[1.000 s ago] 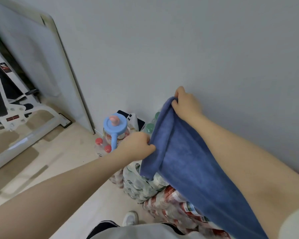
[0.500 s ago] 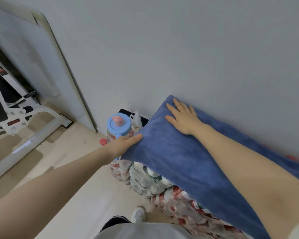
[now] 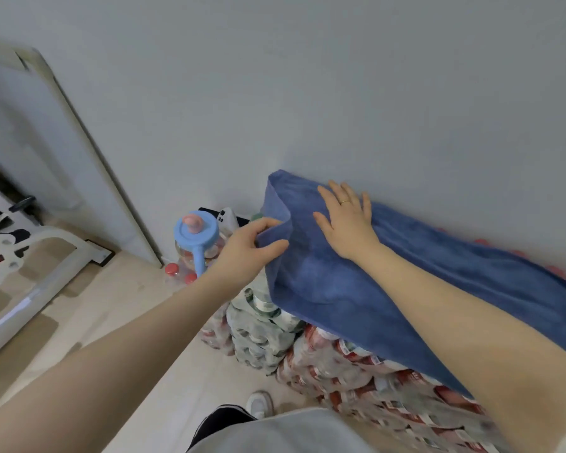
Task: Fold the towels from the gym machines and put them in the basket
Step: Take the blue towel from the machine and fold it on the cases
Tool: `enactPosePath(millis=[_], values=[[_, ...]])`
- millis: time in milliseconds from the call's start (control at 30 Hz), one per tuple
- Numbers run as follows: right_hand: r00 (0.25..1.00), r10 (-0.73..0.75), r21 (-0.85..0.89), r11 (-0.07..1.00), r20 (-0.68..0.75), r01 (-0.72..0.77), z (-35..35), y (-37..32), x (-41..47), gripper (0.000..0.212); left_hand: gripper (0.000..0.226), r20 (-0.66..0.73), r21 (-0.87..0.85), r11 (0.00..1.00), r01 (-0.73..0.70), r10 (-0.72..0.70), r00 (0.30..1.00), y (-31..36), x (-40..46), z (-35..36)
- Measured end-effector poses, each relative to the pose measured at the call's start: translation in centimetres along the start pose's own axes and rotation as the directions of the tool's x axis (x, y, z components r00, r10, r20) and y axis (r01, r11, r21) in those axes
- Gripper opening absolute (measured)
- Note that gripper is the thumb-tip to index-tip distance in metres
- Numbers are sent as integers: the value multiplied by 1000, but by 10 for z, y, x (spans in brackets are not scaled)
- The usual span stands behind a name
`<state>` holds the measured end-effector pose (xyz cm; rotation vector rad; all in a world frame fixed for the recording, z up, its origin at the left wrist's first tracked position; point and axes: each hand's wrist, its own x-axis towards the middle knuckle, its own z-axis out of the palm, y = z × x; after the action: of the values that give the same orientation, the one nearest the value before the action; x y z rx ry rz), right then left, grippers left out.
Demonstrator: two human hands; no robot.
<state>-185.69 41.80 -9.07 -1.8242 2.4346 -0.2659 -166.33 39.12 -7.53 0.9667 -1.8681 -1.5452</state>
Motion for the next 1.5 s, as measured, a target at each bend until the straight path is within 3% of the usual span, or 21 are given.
enactPosePath(millis=[233, 400, 500, 567, 633, 733, 833, 900, 967, 1033, 1133, 1200, 1233, 1333, 1367, 1433, 1500], values=[[964, 249, 159, 960, -99, -231, -19, 75, -105, 52, 23, 94, 21, 984, -177, 175, 980, 29, -10, 117], [785, 588, 291, 799, -196, -526, -17, 137, -213, 49, 33, 189, -46, 981, -190, 195, 962, 34, -28, 196], [614, 774, 365, 623, -156, -692, -8, 162, -265, 48, 32, 273, -14, 977, -212, 207, 940, 32, -43, 235], [510, 851, 482, 501, -125, -719, -3, 174, -287, 49, 30, 311, -8, 975, -220, 212, 927, 31, -53, 255], [392, 920, 629, 314, -16, -711, 2, 183, -301, 47, 30, 345, 16, 969, -248, 228, 911, 30, -63, 272], [357, 903, 795, 28, 241, -606, 12, 189, -317, 13, 31, 419, 32, 962, -270, 232, 878, 28, -76, 294], [291, 872, 846, -220, 393, -486, 20, 194, -329, 21, 30, 464, 42, 963, -265, 216, 859, 25, -86, 307], [299, 890, 861, -173, 345, -478, 17, 192, -331, 24, 24, 459, 60, 965, -255, 200, 866, 24, -89, 312], [358, 920, 872, 38, 160, -488, 6, 187, -331, 14, 10, 436, 70, 969, -237, 183, 881, 25, -89, 315], [459, 884, 841, 310, -84, -443, -9, 180, -330, 15, 13, 394, 80, 971, -227, 178, 902, 27, -89, 318], [540, 799, 802, 493, -264, -337, -30, 167, -323, 17, 18, 356, 83, 968, -235, 192, 915, 30, -91, 321], [614, 744, 795, 529, -265, -297, -39, 159, -318, 6, 18, 351, 67, 969, -239, 202, 914, 32, -93, 321], [657, 721, 826, 496, -220, -268, -44, 156, -316, 3, 18, 351, 53, 972, -228, 196, 916, 32, -94, 320], [763, 646, 937, 285, -31, -204, -55, 158, -313, 27, 20, 315, -1, 990, -143, 136, 939, 36, -91, 313], [794, 608, 937, 274, 6, -217, -59, 160, -314, 32, 19, 304, -6, 992, -123, 119, 945, 36, -89, 311], [841, 541, 873, 399, 24, -282, -62, 164, -314, 34, 18, 307, 2, 993, -115, 109, 945, 37, -88, 306], [869, 494, 811, 499, 25, -307, -63, 164, -313, 22, 19, 322, 1, 993, -119, 113, 940, 38, -89, 303]])
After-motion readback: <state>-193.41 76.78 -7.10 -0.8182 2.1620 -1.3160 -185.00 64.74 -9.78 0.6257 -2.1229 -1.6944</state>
